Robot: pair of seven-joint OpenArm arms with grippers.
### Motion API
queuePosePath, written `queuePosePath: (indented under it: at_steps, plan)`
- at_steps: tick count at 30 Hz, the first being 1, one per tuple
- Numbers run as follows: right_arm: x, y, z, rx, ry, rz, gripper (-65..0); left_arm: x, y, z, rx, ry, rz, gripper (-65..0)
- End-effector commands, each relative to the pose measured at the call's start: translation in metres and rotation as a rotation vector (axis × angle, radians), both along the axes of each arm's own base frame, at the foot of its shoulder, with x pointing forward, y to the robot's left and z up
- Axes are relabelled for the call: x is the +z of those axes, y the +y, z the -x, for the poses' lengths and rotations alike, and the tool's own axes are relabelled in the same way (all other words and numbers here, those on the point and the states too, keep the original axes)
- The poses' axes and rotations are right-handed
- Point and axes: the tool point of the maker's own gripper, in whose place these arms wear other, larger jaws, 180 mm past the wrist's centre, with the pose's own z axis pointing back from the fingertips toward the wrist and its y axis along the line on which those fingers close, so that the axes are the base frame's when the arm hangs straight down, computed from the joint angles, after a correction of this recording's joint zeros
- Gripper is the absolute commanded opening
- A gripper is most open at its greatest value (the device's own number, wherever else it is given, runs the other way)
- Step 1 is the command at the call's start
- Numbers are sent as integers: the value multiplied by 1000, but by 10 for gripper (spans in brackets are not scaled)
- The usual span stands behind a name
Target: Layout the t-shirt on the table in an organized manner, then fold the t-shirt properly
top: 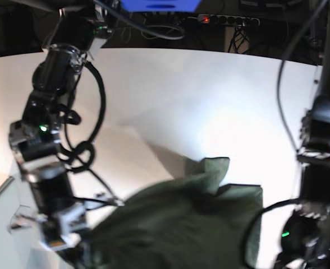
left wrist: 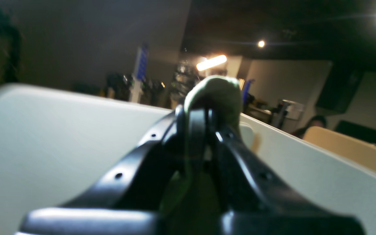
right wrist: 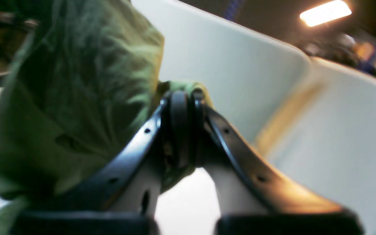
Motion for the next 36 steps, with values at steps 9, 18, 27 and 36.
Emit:
queuePosePath:
  at_steps: [9, 18, 27, 36]
  plan:
    - [-53, -76, 38, -207, 75, -61, -650, -71, -129, -26, -141, 202, -36, -559]
    - [-107, -89, 76, -229, 221, -127, -650, -239, -221, 23, -262, 445, -319, -181]
    - [-141, -89, 77, -226, 308, -157, -650, -316, -167, 75, -250, 497, -369, -178]
    - [-150, -87, 78, -218, 336, -163, -650, -393, -88, 118, -192, 630, -457, 0]
